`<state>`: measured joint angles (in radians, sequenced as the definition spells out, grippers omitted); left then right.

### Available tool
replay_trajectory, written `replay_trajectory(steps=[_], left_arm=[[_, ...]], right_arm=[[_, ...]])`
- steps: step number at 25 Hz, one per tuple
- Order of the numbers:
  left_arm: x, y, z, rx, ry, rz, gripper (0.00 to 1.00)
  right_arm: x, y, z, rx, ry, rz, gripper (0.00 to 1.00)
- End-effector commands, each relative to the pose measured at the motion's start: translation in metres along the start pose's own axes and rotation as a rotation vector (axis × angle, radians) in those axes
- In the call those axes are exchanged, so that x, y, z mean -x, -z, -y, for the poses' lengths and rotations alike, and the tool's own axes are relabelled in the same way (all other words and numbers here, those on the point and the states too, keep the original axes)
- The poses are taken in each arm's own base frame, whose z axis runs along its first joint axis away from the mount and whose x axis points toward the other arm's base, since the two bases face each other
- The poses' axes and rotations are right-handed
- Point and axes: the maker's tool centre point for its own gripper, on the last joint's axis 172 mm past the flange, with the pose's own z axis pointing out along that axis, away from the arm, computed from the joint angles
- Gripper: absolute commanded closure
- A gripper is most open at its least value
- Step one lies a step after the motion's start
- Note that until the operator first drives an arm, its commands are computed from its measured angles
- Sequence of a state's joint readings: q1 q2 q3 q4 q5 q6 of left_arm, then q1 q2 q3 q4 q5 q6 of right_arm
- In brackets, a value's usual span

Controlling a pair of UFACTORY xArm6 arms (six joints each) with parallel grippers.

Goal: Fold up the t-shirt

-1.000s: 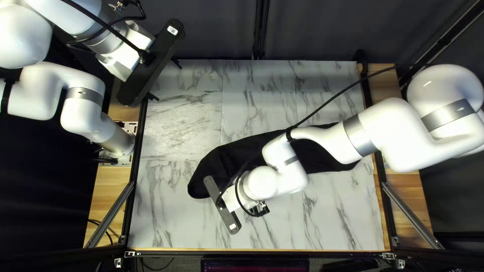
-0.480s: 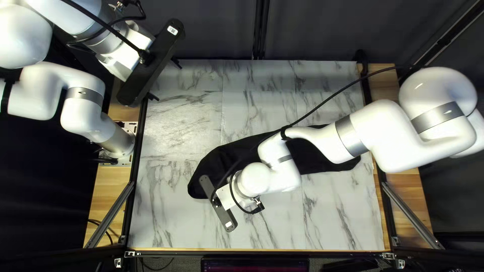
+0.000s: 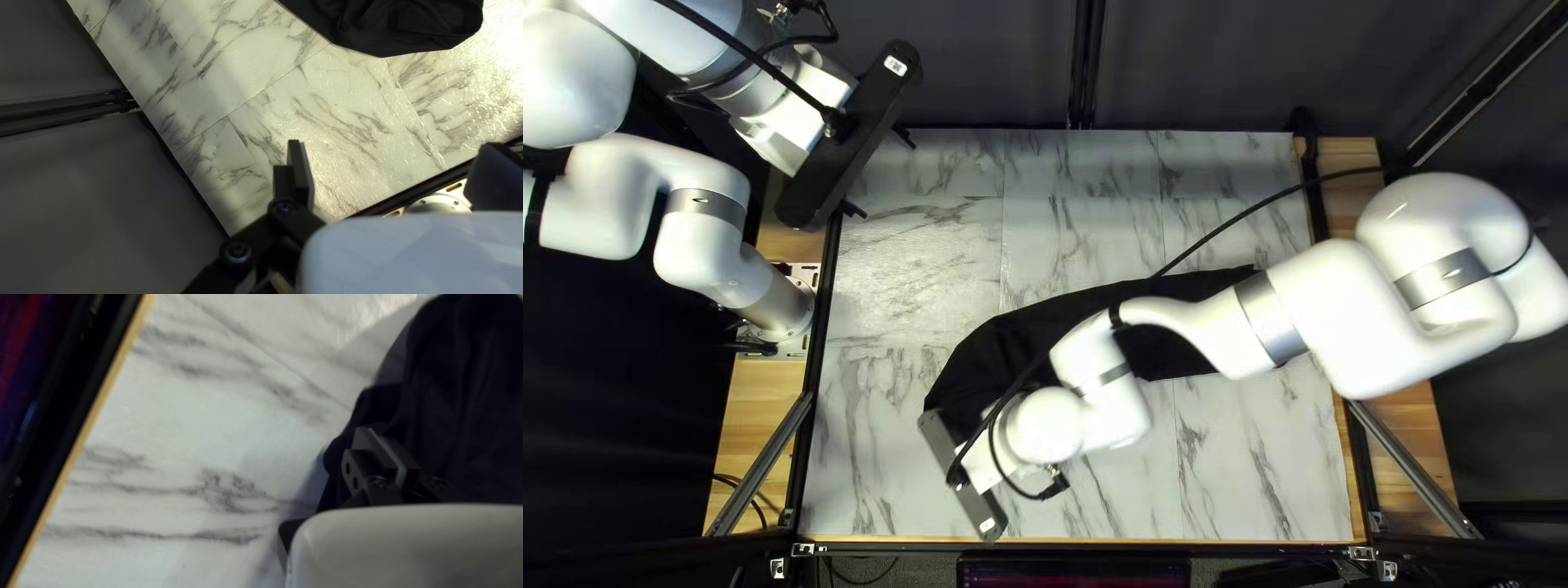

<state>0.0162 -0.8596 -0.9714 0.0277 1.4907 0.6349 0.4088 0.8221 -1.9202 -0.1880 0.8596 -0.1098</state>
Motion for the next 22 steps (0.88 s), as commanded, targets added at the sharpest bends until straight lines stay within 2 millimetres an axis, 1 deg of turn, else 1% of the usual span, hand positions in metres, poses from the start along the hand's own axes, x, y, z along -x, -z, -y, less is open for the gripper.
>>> replay_trajectory(steps=[1, 4, 7, 8, 9, 10, 11, 13, 14, 15, 17, 18, 19, 20, 21, 22], left_arm=[[0.0, 0.0, 0.0, 0.0, 0.0, 0.0, 0.0], [0.0, 0.0, 0.0, 0.0, 0.0, 0.0, 0.0], [0.0, 0.0, 0.0, 0.0, 0.0, 0.0, 0.0], [0.0, 0.0, 0.0, 0.0, 0.0, 0.0, 0.0], [0.0, 0.0, 0.0, 0.0, 0.0, 0.0, 0.0], [0.0, 0.0, 0.0, 0.0, 0.0, 0.0, 0.0], [0.0, 0.0, 0.0, 0.0, 0.0, 0.0, 0.0], [0.0, 0.0, 0.0, 0.0, 0.0, 0.0, 0.0], [0.0, 0.0, 0.0, 0.0, 0.0, 0.0, 0.0], [0.0, 0.0, 0.0, 0.0, 0.0, 0.0, 0.0], [0.0, 0.0, 0.0, 0.0, 0.0, 0.0, 0.0], [0.0, 0.0, 0.0, 0.0, 0.0, 0.0, 0.0], [0.0, 0.0, 0.0, 0.0, 0.0, 0.0, 0.0], [0.0, 0.0, 0.0, 0.0, 0.0, 0.0, 0.0], [0.0, 0.0, 0.0, 0.0, 0.0, 0.0, 0.0], [0.0, 0.0, 0.0, 0.0, 0.0, 0.0, 0.0]], right_arm=[[-0.017, -0.005, 0.012, 0.013, 0.031, -0.009, 1.0], [-0.027, -0.007, 0.014, 0.018, 0.057, -0.029, 1.0], [-0.03, -0.01, 0.007, 0.021, 0.08, -0.042, 1.0], [-0.031, -0.011, 0.005, 0.021, 0.084, -0.044, 0.98], [-0.029, -0.014, 0.001, 0.021, 0.091, -0.048, 0.45], [-0.027, -0.014, -0.002, 0.02, 0.093, -0.051, 0.25], [-0.021, -0.013, -0.005, 0.019, 0.093, -0.054, 0.0], [-0.005, -0.005, -0.008, 0.021, 0.084, -0.058, 0.0], [0.009, 0.003, -0.009, 0.024, 0.074, -0.06, 0.0], [0.017, 0.008, -0.01, 0.026, 0.066, -0.06, 0.0], [0.047, 0.029, -0.013, 0.033, 0.038, -0.068, 0.0], [0.057, 0.035, -0.014, 0.034, 0.028, -0.072, 0.0], [0.085, 0.051, -0.02, 0.035, 0.006, -0.078, 0.0], [0.097, 0.058, -0.022, 0.034, -0.004, -0.082, 0.0], [0.119, 0.076, -0.028, 0.035, -0.025, -0.089, 0.0], [0.136, 0.092, -0.032, 0.035, -0.041, -0.093, 0.0]])
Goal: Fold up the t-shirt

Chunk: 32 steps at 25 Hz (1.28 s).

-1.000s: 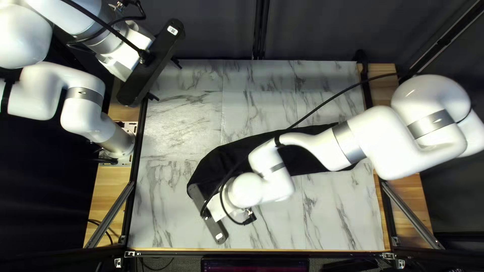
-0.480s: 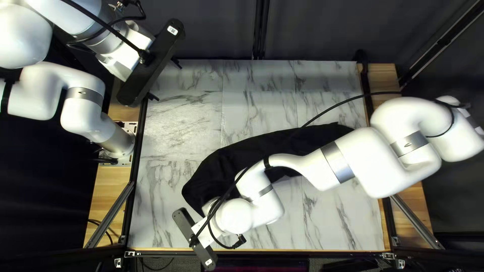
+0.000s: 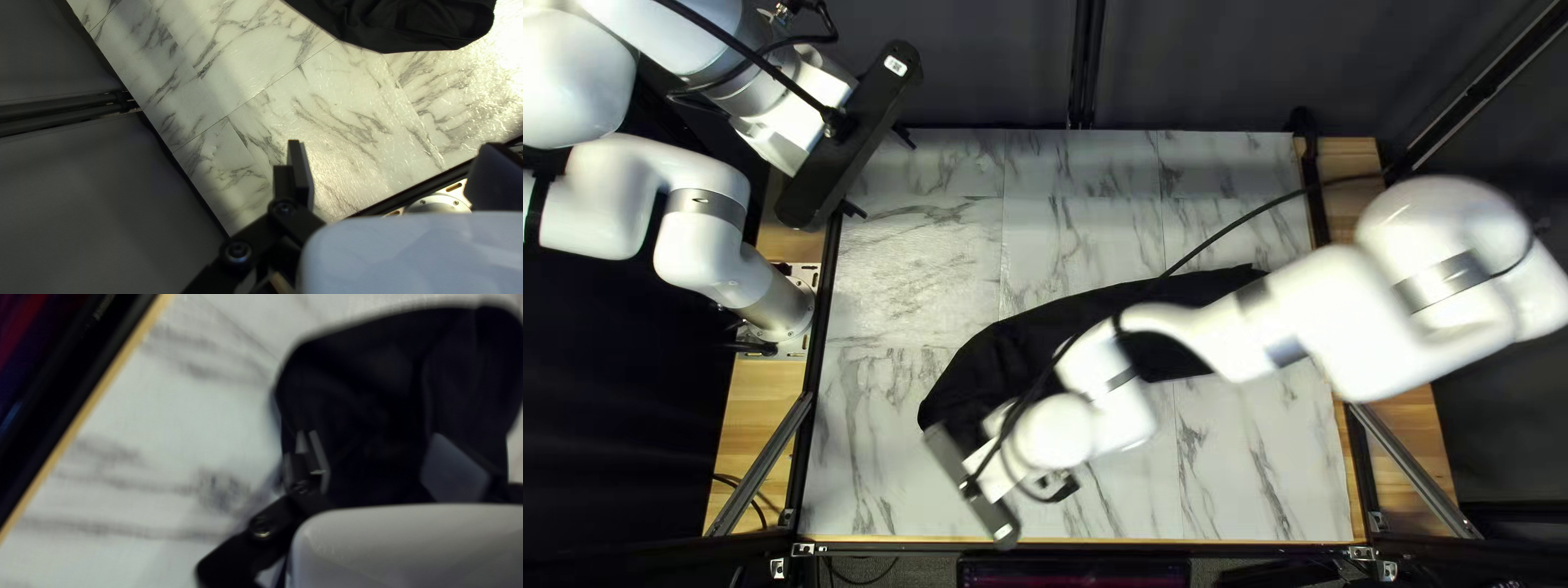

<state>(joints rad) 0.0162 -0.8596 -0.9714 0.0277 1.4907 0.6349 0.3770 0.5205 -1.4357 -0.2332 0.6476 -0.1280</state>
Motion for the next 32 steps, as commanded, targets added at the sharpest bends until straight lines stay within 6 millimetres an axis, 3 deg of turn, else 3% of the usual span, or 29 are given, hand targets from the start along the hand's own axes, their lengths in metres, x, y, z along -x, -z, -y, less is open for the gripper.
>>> replay_trajectory(steps=[1, 3, 4, 6, 9, 11, 14, 16, 32], left_arm=[[0.0, 0.0, 0.0, 0.0, 0.0, 0.0, 0.0], [0.0, 0.0, 0.0, 0.0, 0.0, 0.0, 0.0], [0.0, 0.0, 0.0, 0.0, 0.0, 0.0, 0.0], [0.0, 0.0, 0.0, 0.0, 0.0, 0.0, 0.0], [0.0, 0.0, 0.0, 0.0, 0.0, 0.0, 0.0], [0.0, 0.0, 0.0, 0.0, 0.0, 0.0, 0.0], [0.0, 0.0, 0.0, 0.0, 0.0, 0.0, 0.0], [0.0, 0.0, 0.0, 0.0, 0.0, 0.0, 0.0], [0.0, 0.0, 0.0, 0.0, 0.0, 0.0, 0.0]], right_arm=[[0.077, 0.083, -0.03, 0.025, -0.099, -0.068, 0.0], [0.098, 0.119, -0.035, 0.031, -0.13, -0.069, 0.0], [0.112, 0.152, -0.037, 0.036, -0.153, -0.065, 0.0], [0.123, 0.188, -0.037, 0.04, -0.182, -0.053, 0.0], [0.146, 0.264, -0.033, 0.051, -0.25, -0.014, 0.0], [0.159, 0.294, -0.031, 0.057, -0.284, 0.005, 0.0], [0.198, 0.35, -0.019, 0.073, -0.351, 0.036, 0.0], [0.216, 0.373, -0.009, 0.088, -0.389, 0.049, 0.0], [0.218, 0.376, -0.007, 0.091, -0.396, 0.052, 0.0]])
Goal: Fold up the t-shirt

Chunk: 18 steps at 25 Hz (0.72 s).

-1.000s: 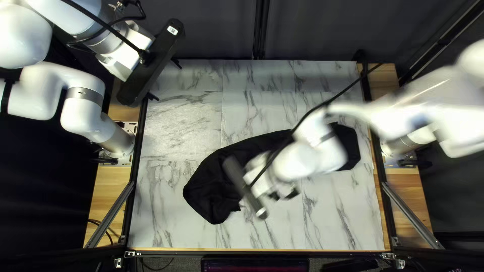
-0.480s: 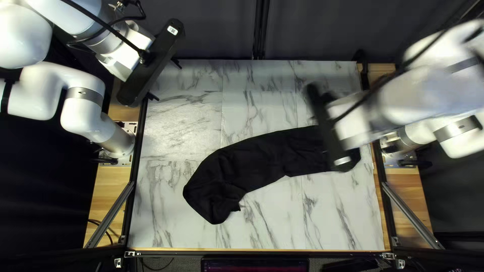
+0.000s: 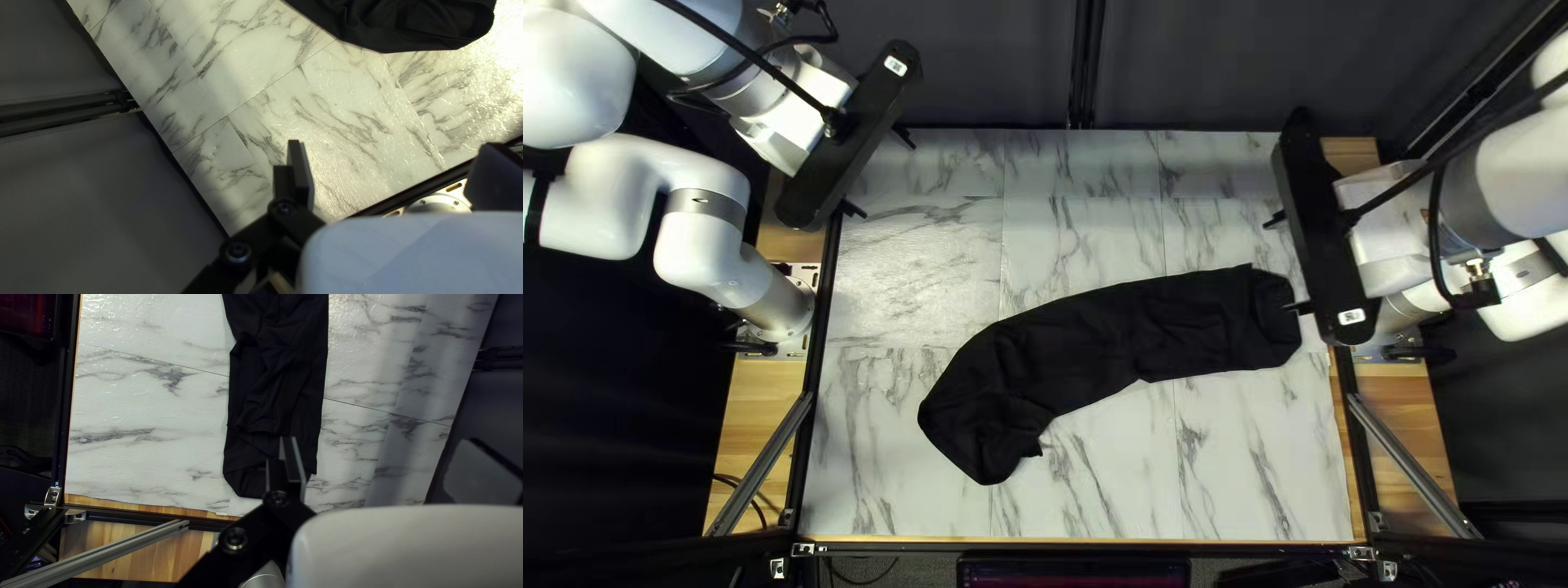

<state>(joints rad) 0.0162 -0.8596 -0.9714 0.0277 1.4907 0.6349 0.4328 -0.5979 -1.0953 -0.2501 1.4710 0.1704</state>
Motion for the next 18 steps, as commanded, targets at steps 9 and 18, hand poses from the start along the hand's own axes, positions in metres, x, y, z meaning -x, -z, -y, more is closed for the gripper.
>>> replay_trajectory(steps=[9, 18], left_arm=[[-0.031, -0.044, 0.006, 0.014, -0.017, -0.001, 0.0], [-0.097, -0.22, -0.042, 0.063, 0.004, 0.04, 0.0]], right_arm=[[0.0, 0.0, 0.0, 0.0, 0.0, 0.0, 0.0], [0.0, 0.0, 0.0, 0.0, 0.0, 0.0, 0.0]])
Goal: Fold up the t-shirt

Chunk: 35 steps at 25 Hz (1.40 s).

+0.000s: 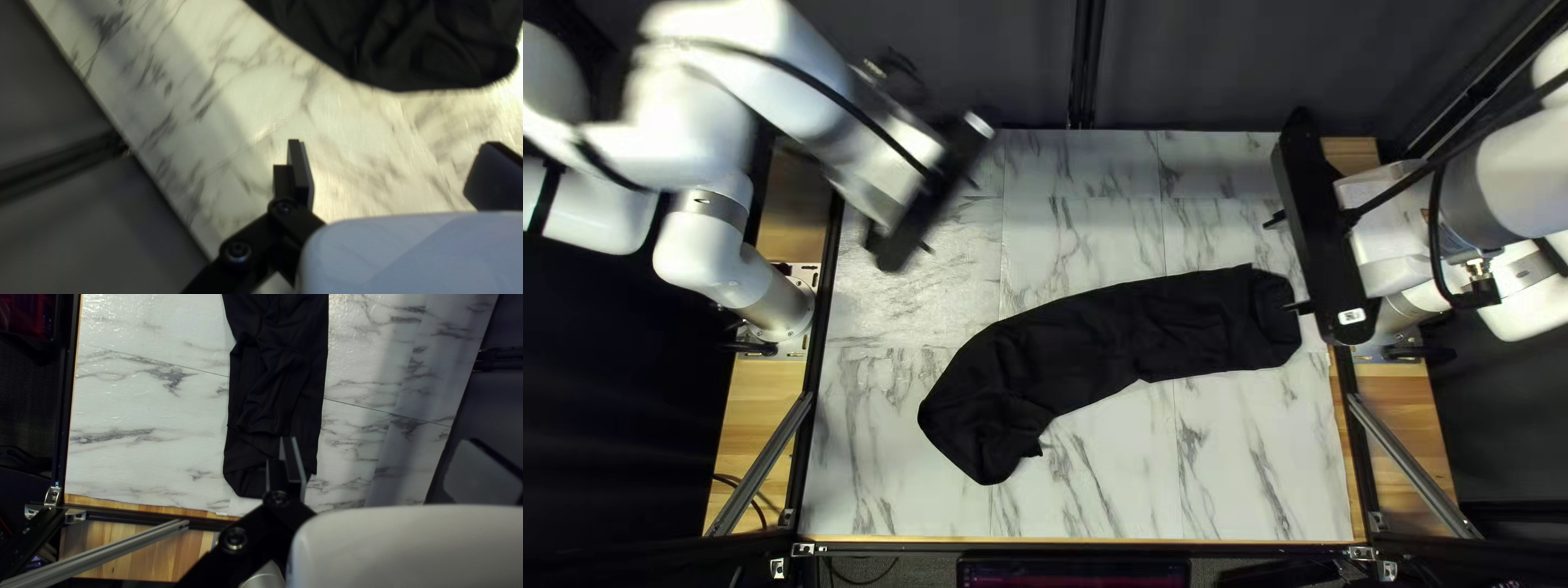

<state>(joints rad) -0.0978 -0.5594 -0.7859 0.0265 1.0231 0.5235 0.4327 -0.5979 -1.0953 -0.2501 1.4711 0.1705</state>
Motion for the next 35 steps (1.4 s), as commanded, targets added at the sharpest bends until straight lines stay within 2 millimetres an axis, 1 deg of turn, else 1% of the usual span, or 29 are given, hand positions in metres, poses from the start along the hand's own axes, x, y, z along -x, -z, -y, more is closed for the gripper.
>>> replay_trajectory(steps=[1, 3, 4, 5, 6, 12, 13, 14, 16, 17, 18, 19, 22, 24, 28, 30, 32, 35], left_arm=[[-0.017, -0.079, -0.039, 0.018, 0.014, 0.067, 0.0], [-0.014, -0.103, -0.054, 0.011, 0.007, 0.139, 0.0], [-0.009, -0.119, -0.064, 0.0, -0.005, 0.21, 0.0], [0.0, -0.126, -0.07, -0.011, -0.002, 0.28, 0.0], [0.004, -0.128, -0.071, -0.018, 0.002, 0.32, 0.0], [0.004, -0.128, -0.071, -0.018, 0.002, 0.32, 0.0], [0.001, -0.129, -0.071, 0.0, -0.004, 0.316, 0.0], [-0.008, -0.135, -0.074, 0.019, -0.033, 0.326, 0.0], [-0.012, -0.146, -0.082, 0.03, -0.058, 0.347, 0.0], [-0.011, -0.159, -0.091, 0.029, -0.072, 0.371, 0.0], [-0.009, -0.164, -0.094, 0.029, -0.078, 0.384, 0.0], [-0.006, -0.174, -0.1, 0.025, -0.089, 0.413, 0.0], [0.006, -0.19, -0.112, 0.009, -0.105, 0.467, 0.0], [0.009, -0.194, -0.114, -0.007, -0.116, 0.492, 0.0], [0.013, -0.199, -0.112, -0.045, -0.144, 0.52, 0.0], [0.02, -0.204, -0.109, -0.071, -0.162, 0.522, 0.0], [0.03, -0.215, -0.106, -0.085, -0.176, 0.522, 0.0], [0.038, -0.226, -0.104, -0.094, -0.199, 0.515, 0.0]], right_arm=[[0.0, 0.0, 0.0, 0.0, 0.0, 0.0, 0.0], [0.0, 0.0, 0.0, 0.0, 0.0, 0.0, 0.0], [0.0, 0.0, 0.0, 0.0, 0.0, 0.0, 0.0], [0.0, 0.0, 0.0, 0.0, 0.0, 0.0, 0.0], [0.0, 0.0, 0.0, 0.0, 0.0, 0.0, 0.0], [0.0, 0.0, 0.0, 0.0, 0.0, 0.0, 0.0], [0.0, 0.0, 0.0, 0.0, 0.0, 0.0, 0.0], [0.0, 0.0, 0.0, 0.0, 0.0, 0.0, 0.0], [0.0, 0.0, 0.0, 0.0, 0.0, 0.0, 0.0], [0.0, 0.0, 0.0, 0.0, 0.0, 0.0, 0.0], [0.0, 0.0, 0.0, 0.0, 0.0, 0.0, 0.0], [0.0, 0.0, 0.0, 0.0, 0.0, 0.0, 0.0], [0.0, 0.0, 0.0, 0.0, 0.0, 0.0, 0.0], [0.0, 0.0, 0.0, 0.0, 0.0, 0.0, 0.0], [0.0, 0.0, 0.0, 0.0, 0.0, 0.0, 0.0], [0.0, 0.0, 0.0, 0.0, 0.0, 0.0, 0.0], [0.0, 0.0, 0.0, 0.0, 0.0, 0.0, 0.0], [0.0, 0.0, 0.0, 0.0, 0.0, 0.0, 0.0]])
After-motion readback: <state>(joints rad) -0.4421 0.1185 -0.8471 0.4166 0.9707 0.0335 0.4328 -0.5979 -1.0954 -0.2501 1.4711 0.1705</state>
